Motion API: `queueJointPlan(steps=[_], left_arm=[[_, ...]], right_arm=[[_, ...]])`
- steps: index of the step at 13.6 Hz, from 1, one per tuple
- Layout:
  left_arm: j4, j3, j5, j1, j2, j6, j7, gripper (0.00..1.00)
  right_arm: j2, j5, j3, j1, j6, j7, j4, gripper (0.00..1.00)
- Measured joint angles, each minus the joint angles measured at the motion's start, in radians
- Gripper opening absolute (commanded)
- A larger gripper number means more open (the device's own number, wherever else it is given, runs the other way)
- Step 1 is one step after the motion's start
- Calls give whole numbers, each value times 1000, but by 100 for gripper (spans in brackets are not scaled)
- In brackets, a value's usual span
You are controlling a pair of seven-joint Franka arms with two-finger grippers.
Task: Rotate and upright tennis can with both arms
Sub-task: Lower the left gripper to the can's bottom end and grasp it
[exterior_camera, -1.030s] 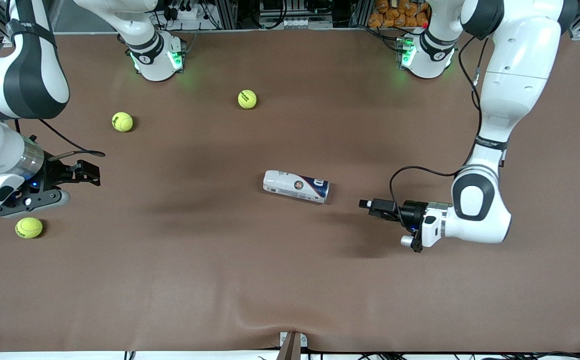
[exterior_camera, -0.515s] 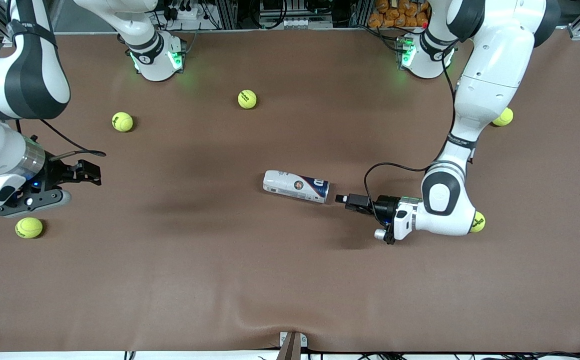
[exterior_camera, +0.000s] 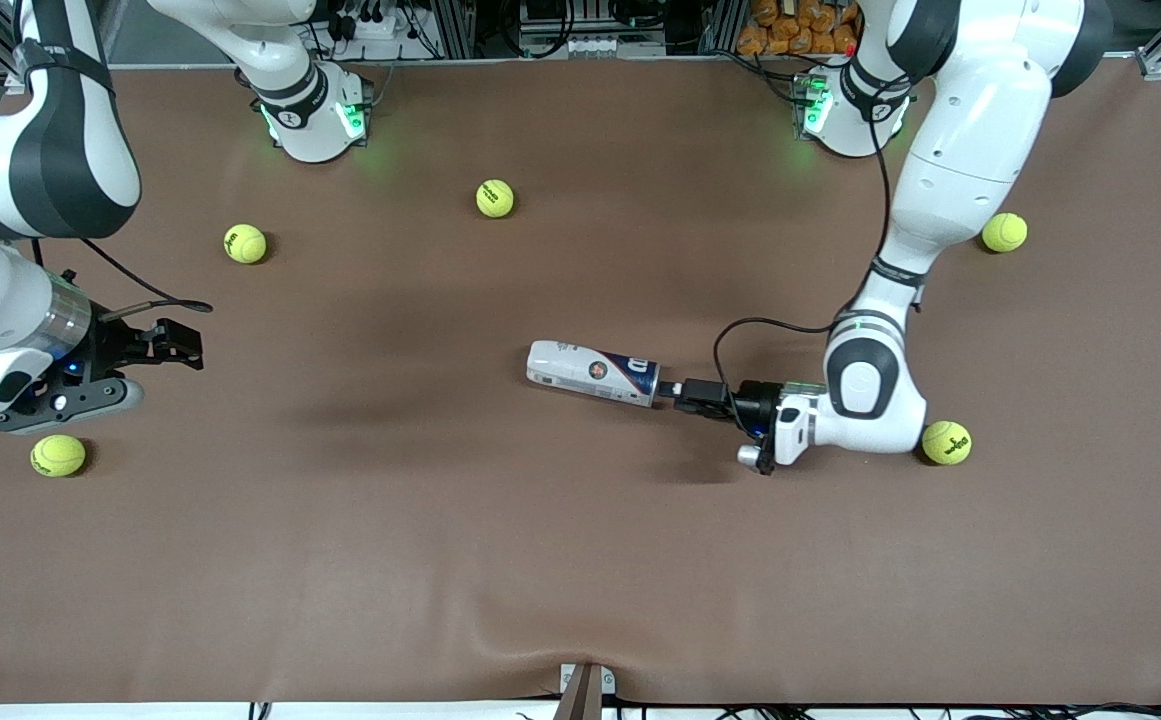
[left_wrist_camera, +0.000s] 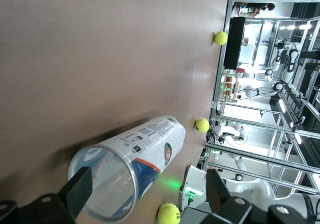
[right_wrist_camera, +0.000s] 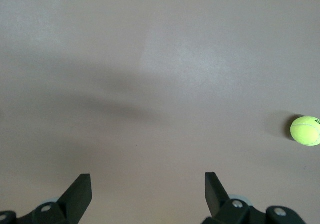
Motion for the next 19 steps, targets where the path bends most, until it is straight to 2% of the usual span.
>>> queueJointPlan(steps=[9,13,16,18,19], left_arm=[[-35,1,-45,-22,1,15,4,100],[-45,-4,-46,-23,1,15,4,79],[-46,-19,-47,-23,1,15,4,68],[-48,-24,-49,-23,1,15,4,34],[-48,-24,-51,-23,1,15,4,22]], right_arm=[[0,1,2,0,-1,0,0,100],[0,1,4,0,-1,1,0,100],[0,1,4,0,-1,1,0,100],[0,1,4,0,-1,1,0,100],[0,1,5,0,-1,1,0,100]])
